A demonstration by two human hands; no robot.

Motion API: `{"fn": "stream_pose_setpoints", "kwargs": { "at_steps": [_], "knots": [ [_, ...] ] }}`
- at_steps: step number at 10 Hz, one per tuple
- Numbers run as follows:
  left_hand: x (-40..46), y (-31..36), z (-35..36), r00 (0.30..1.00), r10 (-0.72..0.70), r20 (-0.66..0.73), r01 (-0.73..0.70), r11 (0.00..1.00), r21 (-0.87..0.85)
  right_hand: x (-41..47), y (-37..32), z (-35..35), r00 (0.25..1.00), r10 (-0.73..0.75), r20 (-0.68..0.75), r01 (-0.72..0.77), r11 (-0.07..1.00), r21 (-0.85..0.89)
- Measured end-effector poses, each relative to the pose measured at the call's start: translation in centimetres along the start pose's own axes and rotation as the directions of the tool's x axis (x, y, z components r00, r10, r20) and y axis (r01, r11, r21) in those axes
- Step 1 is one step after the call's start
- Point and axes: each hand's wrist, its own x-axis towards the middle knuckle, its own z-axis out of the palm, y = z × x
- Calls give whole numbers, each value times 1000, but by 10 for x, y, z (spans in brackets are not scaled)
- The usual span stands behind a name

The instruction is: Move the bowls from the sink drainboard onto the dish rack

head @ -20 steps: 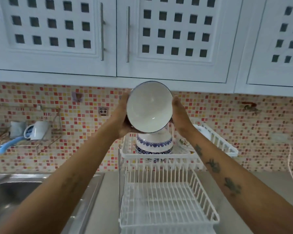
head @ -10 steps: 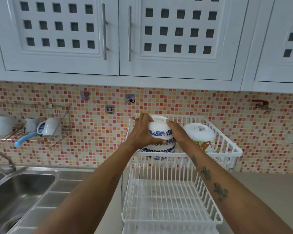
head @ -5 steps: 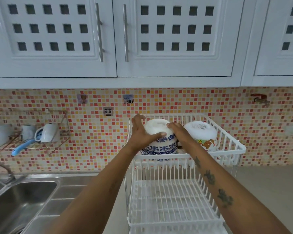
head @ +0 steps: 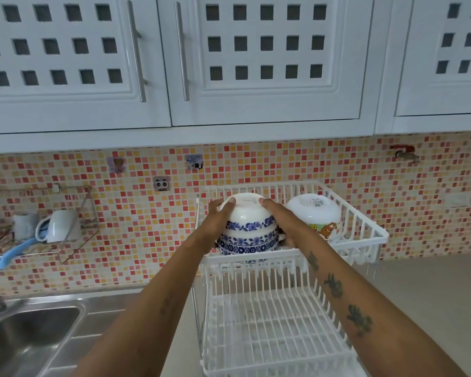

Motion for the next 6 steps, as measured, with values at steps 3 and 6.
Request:
{"fn": "stream_pose_setpoints", "kwargs": {
  "at_steps": [3, 6],
  "knots": [
    [-3, -2, -5, 991, 63, -120, -49, 992, 113, -5, -4, 5, 996, -48, -74, 33, 981, -189],
    [-73, 37, -47, 961, 243, -130, -108, 767, 632, -66, -49, 8, 963, -127, -238, -56, 768, -637]
  ]
}}
